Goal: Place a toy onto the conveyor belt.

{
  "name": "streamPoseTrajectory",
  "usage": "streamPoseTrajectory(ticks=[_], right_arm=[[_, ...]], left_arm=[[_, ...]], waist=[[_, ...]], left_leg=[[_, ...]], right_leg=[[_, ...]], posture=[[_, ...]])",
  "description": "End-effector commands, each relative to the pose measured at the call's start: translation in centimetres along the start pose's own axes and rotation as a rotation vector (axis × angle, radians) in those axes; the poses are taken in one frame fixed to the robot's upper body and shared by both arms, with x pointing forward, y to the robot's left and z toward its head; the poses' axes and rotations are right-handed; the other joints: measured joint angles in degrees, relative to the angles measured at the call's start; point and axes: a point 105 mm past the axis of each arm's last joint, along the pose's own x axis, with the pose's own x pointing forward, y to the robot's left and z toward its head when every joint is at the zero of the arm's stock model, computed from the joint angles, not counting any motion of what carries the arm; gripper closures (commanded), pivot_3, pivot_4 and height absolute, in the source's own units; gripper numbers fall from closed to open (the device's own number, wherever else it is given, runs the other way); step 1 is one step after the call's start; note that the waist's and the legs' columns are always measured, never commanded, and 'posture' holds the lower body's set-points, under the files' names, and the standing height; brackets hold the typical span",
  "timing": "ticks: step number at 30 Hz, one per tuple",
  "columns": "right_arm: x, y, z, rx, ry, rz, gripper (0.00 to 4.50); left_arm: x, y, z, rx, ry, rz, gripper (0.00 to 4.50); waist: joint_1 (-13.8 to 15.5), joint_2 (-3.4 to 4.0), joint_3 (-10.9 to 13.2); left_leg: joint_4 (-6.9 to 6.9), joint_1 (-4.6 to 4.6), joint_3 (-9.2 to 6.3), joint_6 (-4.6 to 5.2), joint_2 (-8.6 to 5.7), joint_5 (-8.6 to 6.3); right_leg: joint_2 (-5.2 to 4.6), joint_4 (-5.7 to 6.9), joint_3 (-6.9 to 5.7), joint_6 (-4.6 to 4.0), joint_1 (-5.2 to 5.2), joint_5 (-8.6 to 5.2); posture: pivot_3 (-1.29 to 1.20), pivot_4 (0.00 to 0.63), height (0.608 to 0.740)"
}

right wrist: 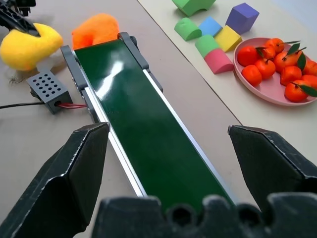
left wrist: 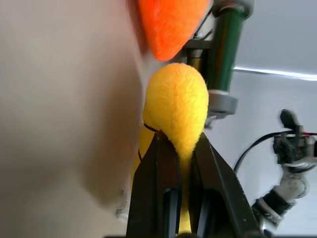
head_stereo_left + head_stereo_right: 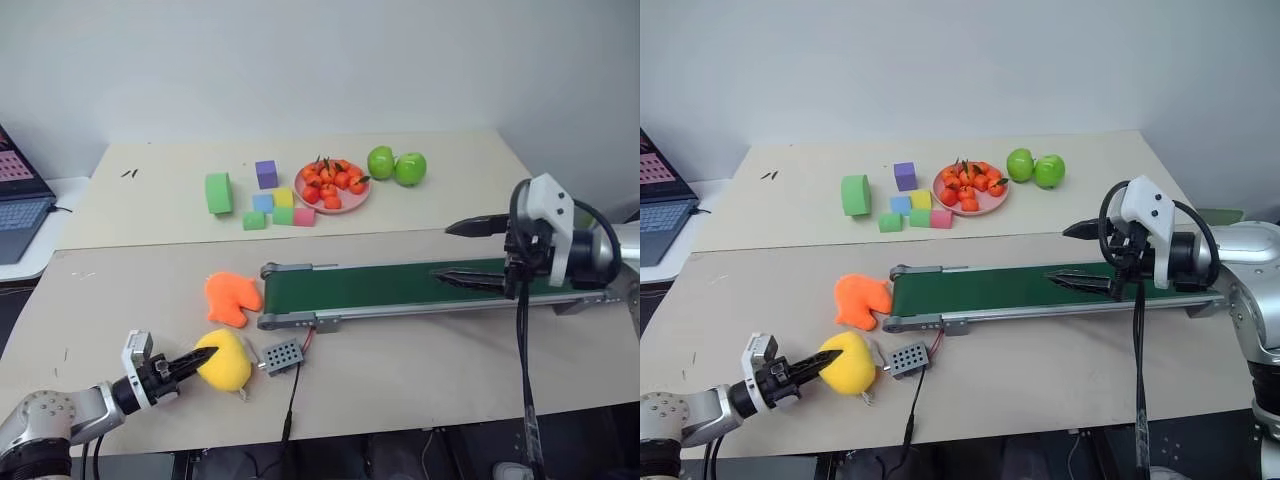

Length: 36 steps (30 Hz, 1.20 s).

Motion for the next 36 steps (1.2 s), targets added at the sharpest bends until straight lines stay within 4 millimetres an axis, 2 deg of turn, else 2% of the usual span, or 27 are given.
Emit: streamPoseTrajectory(ticks=[1, 2, 5, 7, 11, 14, 17, 19, 21, 25, 27, 30, 33, 36], right_arm=[[0.3, -0.5, 1.1, -0.061, -0.029, 0.018, 0.0], [0.5, -0.6, 1.1, -0.064, -0.031, 0.026, 0.0], [1.2, -0.8, 1.4, -0.073, -0.045, 0.059, 0.0], [1.7, -0.8, 1.6, -0.077, -0.055, 0.083, 0.0], [2.3, -0.4, 2.0, -0.062, -0.082, 0.15, 0.0], [2.4, 0.0, 2.4, -0.045, -0.102, 0.188, 0.0], [2.3, 0.7, 2.6, -0.024, -0.114, 0.234, 0.0], [2.3, 1.0, 2.4, -0.013, -0.105, 0.258, 0.0], [2.3, 1.1, 2.4, -0.013, -0.101, 0.259, 0.0], [2.3, 0.9, 2.3, -0.017, -0.103, 0.236, 0.0], [2.2, 0.9, 2.3, -0.017, -0.105, 0.228, 0.0], [2.2, 0.9, 2.3, -0.017, -0.106, 0.218, 0.0], [2.2, 0.9, 2.5, -0.023, -0.115, 0.21, 0.0], [2.1, 0.8, 2.5, -0.024, -0.121, 0.197, 0.0]], left_arm=[[-1.1, -5.6, 2.5, 0.207, -0.069, -0.115, 4.49], [-0.8, -7.0, 3.0, 0.265, -0.08, -0.146, 4.49], [0.9, -13.6, 2.9, 0.486, -0.035, -0.335, 4.49], [2.6, -16.4, 2.4, 0.628, -0.005, -0.368, 4.49], [6.5, -19.4, 0.3, 0.92, 0.048, -0.331, 4.49], [8.3, -20.3, -0.5, 1.053, 0.052, -0.303, 4.49], [10.2, -20.8, -1.1, 1.181, 0.075, -0.255, 4.49], [11.5, -20.1, -1.3, 1.362, 0.118, -0.145, 4.49], [13.3, -19.4, 0.7, 1.676, 0.08, 0.033, 4.49], [15.3, -19.6, 1.2, 2.221, 0.043, 0.077, 4.49], [15.7, -19.6, 1.0, 2.432, -0.017, 0.051, 4.49], [16.0, -19.3, 0.3, 2.648, -0.105, -0.032, 4.49], [16.1, -16.4, -0.6, 2.753, -0.028, -0.063, 4.49], [15.2, -15.0, -1.4, 2.894, -0.092, -0.08, 4.49]], waist=[[0.1, -0.02, 0.0], [0.2, -0.02, 0.0], [0.9, -0.12, 0.1], [1.2, -0.18, 0.1], [0.9, -0.17, 0.1], [0.3, -0.18, 0.1], [0.1, -0.17, 0.1], [0.2, -0.18, 0.1], [0.3, -0.18, 0.1], [0.5, -0.13, 0.1], [0.4, -0.13, 0.1], [0.4, -0.13, 0.1], [0.4, -0.12, 0.1], [0.4, -0.1, 0.1]], left_leg=[[0.0, 0.01, 0.0, -0.02, 0.0, 0.0], [-0.01, 0.01, 0.0, -0.03, -0.01, 0.0], [0.01, -0.01, -0.04, -0.05, -0.03, 0.0], [0.05, -0.04, -0.09, -0.1, -0.02, 0.0], [0.01, -0.06, -0.1, -0.17, -0.03, -0.03], [-0.03, -0.12, -0.08, -0.15, -0.04, -0.05], [-0.03, -0.25, -0.08, -0.16, -0.04, -0.05], [-0.01, -0.28, -0.09, -0.16, -0.04, -0.05], [0.01, -0.32, -0.08, -0.16, -0.06, -0.04], [-0.02, -0.37, 0.02, -0.18, -0.11, -0.02], [-0.02, -0.45, 0.0, -0.17, -0.06, -0.02], [-0.03, -0.6, -0.01, -0.15, -0.02, -0.03], [-0.02, -0.82, -0.05, -0.13, -0.03, -0.04], [-0.02, -0.89, -0.01, -0.04, -0.05, -0.09]], right_leg=[[0.0, -0.01, -0.02, 0.0, -0.01, 0.0], [0.0, -0.02, -0.02, 0.0, 0.0, 0.0], [-0.03, -0.05, -0.03, 0.0, 0.04, 0.0], [-0.04, -0.05, -0.07, 0.0, 0.05, 0.01], [-0.03, -0.03, -0.09, 0.02, 0.06, 0.03], [-0.02, -0.11, -0.12, 0.02, 0.01, 0.03], [0.03, -0.22, -0.18, 0.02, -0.05, 0.03], [0.03, -0.24, -0.22, 0.02, -0.04, 0.03], [0.05, -0.29, -0.24, 0.02, -0.03, 0.04], [0.13, -0.8, -0.27, 0.0, 0.04, 0.2], [0.16, -0.84, -0.27, 0.0, 0.01, 0.25], [0.17, -0.83, -0.33, 0.01, -0.1, 0.28], [0.17, -0.86, -0.43, 0.04, -0.24, 0.3], [0.15, -0.86, -0.46, 0.06, -0.32, 0.31]], posture=[[0.0, 0.15, 0.74], [0.0, 0.15, 0.74], [0.0, 0.15, 0.74], [0.0, 0.15, 0.74], [0.0, 0.15, 0.74], [0.0, 0.15, 0.74], [0.0, 0.15, 0.74], [0.0, 0.15, 0.74], [0.0, 0.15, 0.74], [0.0, 0.15, 0.74], [0.0, 0.15, 0.74], [0.0, 0.15, 0.74], [0.0, 0.15, 0.74], [0.0, 0.15, 0.74]])
